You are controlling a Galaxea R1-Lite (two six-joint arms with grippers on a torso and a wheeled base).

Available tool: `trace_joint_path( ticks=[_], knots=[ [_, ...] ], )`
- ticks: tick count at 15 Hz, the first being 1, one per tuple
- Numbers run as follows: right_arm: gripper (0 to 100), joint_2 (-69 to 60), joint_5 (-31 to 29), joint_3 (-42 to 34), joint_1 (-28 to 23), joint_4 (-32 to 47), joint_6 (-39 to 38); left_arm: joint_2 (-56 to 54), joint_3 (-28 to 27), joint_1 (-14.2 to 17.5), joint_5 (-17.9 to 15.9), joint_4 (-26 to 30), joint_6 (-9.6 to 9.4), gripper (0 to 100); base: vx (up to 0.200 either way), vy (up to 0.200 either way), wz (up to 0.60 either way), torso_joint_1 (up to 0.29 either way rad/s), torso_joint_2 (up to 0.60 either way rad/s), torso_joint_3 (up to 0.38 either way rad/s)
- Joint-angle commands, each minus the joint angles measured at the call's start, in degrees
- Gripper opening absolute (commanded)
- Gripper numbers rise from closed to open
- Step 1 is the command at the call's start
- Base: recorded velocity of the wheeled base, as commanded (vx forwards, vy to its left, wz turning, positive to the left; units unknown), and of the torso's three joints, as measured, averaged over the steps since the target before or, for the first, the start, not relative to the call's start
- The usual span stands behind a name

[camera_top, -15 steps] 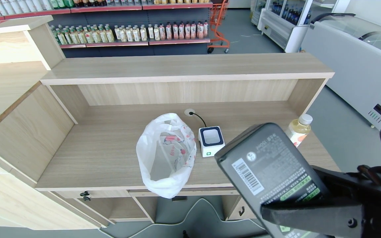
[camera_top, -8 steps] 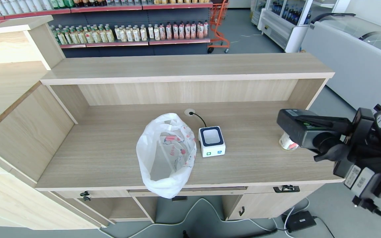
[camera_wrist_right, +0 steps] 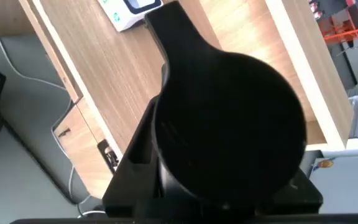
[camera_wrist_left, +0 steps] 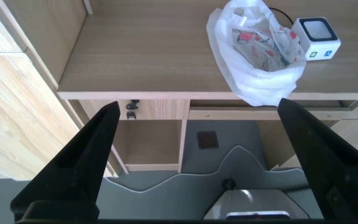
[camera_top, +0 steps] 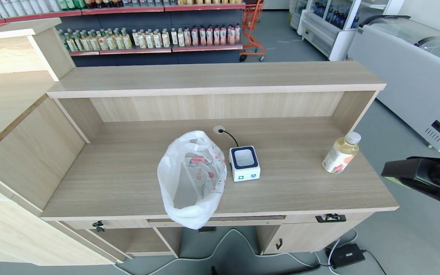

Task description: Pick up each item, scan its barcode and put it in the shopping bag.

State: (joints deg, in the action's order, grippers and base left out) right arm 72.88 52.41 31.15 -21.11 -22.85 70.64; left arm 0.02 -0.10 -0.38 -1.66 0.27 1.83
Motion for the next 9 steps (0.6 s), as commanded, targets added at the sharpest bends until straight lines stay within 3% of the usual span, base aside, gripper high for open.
trace_joint_path(
  ticks=[1, 3, 5, 6, 7, 9],
  knots=[
    [0, -0.37, -0.55, 1.81, 1.34, 0.52, -3.85, -0.02, -0.08, 0.03, -0.01, 0.0, 0.02, 100, 0.0, 0.0, 0.6, 0.002, 0.01, 0.002],
    [0, -0.1, -4.24, 5.06, 2.66, 0.35, -7.28, -0.02, -0.08, 0.03, -0.01, 0.0, 0.02, 100, 0.0, 0.0, 0.6, -0.005, 0.0, 0.007],
    [0, 1.13, -12.07, 8.67, 5.38, 0.26, -16.33, -0.02, 0.01, 0.03, -0.01, 0.0, 0.02, 100, 0.0, 0.0, 0.6, 0.002, 0.0, 0.005],
    [0, 2.36, -18.04, 11.04, 8.02, 0.17, -23.71, -0.02, 0.01, 0.03, -0.01, 0.0, 0.02, 100, 0.0, 0.0, 0.6, 0.012, 0.01, 0.007],
    [0, 3.59, -20.06, 13.5, 11.27, 0.61, -33.99, -0.02, 0.01, 0.03, -0.01, 0.0, 0.02, 100, 0.0, 0.0, 0.6, 0.007, 0.0, -0.002],
    [0, 8.25, -20.5, 16.31, 17.16, 0.26, -53.15, -0.02, 0.01, 0.03, -0.01, 0.0, 0.02, 100, 0.0, 0.0, 0.0, 0.0, 0.0, 0.0]
  ],
)
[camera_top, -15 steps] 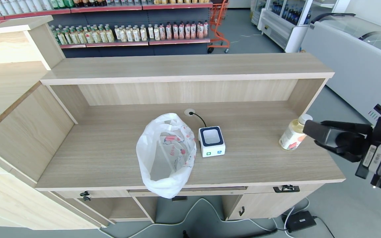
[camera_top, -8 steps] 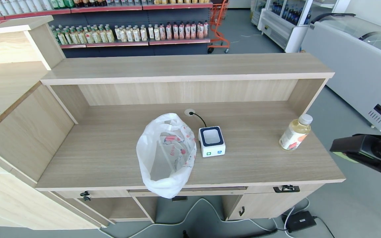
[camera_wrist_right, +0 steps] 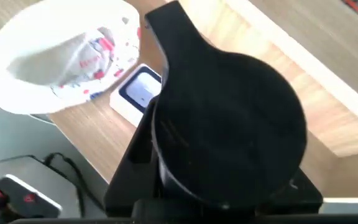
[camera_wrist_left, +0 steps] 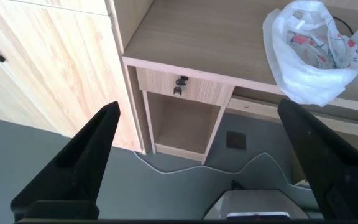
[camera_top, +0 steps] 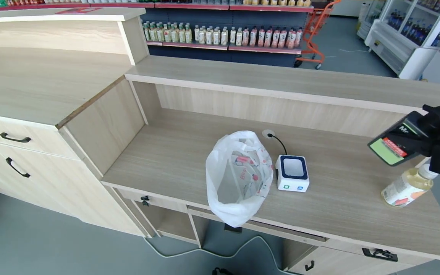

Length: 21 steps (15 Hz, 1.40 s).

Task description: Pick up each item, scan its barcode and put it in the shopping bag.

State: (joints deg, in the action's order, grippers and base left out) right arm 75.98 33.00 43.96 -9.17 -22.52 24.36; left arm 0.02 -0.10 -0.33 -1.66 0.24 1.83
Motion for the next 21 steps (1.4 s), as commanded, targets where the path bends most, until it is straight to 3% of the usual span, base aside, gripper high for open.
trace_joint_path(
  ticks=[1, 2, 3, 8, 15, 17, 21],
  knots=[
    [0, 6.28, -1.1, 3.85, 5.56, -0.16, -9.85, -0.02, 0.01, -0.02, -0.01, 0.02, 0.02, 100, 0.0, 0.0, 0.0, 0.0, 0.0, 0.0],
    [0, 9.09, -1.18, 4.2, 5.74, -0.95, -15.92, -0.02, 0.01, -0.02, -0.01, 0.02, 0.02, 100, 0.0, 0.0, 0.0, 0.0, 0.0, 0.0],
    [0, 13.31, -1.27, 1.74, 5.83, -6.49, -22.95, -0.02, 0.01, -0.02, -0.01, 0.02, 0.02, 100, 0.0, 0.0, 0.0, 0.0, 0.0, 0.0],
    [0, 25.27, -1.18, -2.65, 5.65, -21.87, -37.36, -0.02, 0.01, -0.02, -0.01, 0.02, 0.02, 100, 0.0, 0.0, 0.0, 0.0, 0.0, 0.0],
    [0, 34.93, -1.27, 3.68, 5.56, -22.48, -37.36, -0.02, 0.01, -0.02, -0.01, 0.02, 0.02, 100, 0.0, 0.0, 0.0, 0.0, 0.0, 0.0],
    [0, 36.96, -1.27, 5.08, 5.83, -22.31, -32.0, -0.02, 0.01, -0.02, -0.01, 0.02, 0.02, 100, 0.0, 0.0, 0.0, 0.0, 0.0, 0.0],
    [0, 39.33, -1.27, 6.75, 6.53, -22.4, -31.56, -0.02, 0.01, -0.02, -0.01, 0.02, 0.02, 100, 0.0, 0.0, 0.0, 0.0, 0.0, 0.0]
  ],
)
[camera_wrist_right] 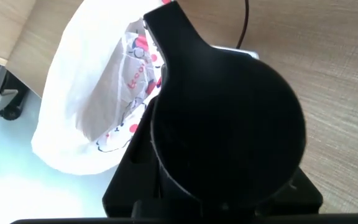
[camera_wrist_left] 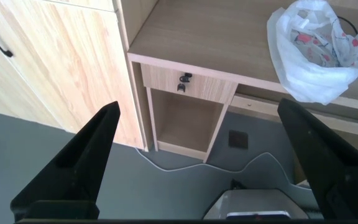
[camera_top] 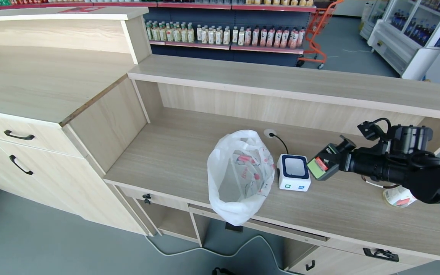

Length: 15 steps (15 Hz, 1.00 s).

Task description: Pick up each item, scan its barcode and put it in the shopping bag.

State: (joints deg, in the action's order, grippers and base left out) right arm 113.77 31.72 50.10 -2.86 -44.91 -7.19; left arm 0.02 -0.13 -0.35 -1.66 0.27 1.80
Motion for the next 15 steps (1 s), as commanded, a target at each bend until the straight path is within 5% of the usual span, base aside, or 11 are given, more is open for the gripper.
trace_joint_path(
  ticks=[1, 15],
  knots=[
    [0, 1.8, 0.01, 1.14, 0.32, 0.0, -0.1, -0.02, 0.05, 0.0, -0.01, 0.0, 0.04, 100, 0.0, 0.0, 0.0, 0.0, 0.0, 0.0],
    [0, 9.1, -0.52, 8.52, 5.33, 0.0, 0.25, -0.02, 0.05, 0.0, -0.01, 0.0, 0.04, 100, 0.0, 0.0, 0.0, 0.0, 0.0, 0.0]
  ],
)
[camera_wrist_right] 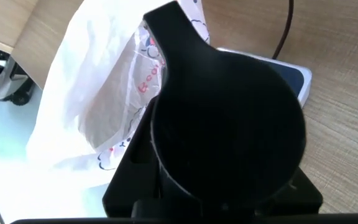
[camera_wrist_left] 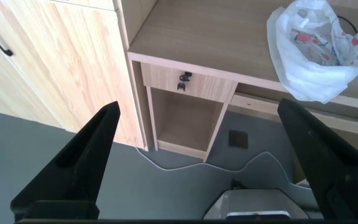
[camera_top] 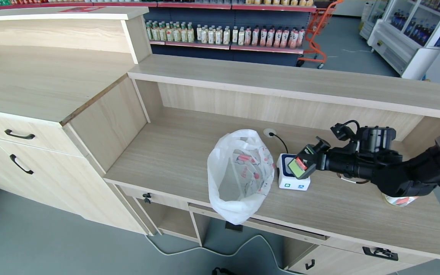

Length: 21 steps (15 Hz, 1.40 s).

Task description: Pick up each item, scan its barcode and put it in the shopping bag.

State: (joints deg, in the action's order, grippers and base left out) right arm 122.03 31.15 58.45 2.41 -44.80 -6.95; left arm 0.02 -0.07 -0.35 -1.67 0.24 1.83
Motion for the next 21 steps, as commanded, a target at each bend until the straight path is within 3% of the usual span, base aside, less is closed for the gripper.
trace_joint_path(
  ticks=[1, 21],
  knots=[
    [0, 1.28, -1.88, 0.87, 0.05, -0.11, 0.01, -0.02, -0.01, 0.0, 0.0, 0.02, 0.02, 100, 0.0, 0.0, 0.0, 0.0, 0.0, 0.0],
    [0, 6.2, -3.37, 6.85, 2.51, -1.69, -3.33, -0.02, -0.01, 0.0, 0.0, 0.02, 0.02, 100, 0.0, 0.0, 0.0, 0.0, 0.0, 0.0]
  ],
)
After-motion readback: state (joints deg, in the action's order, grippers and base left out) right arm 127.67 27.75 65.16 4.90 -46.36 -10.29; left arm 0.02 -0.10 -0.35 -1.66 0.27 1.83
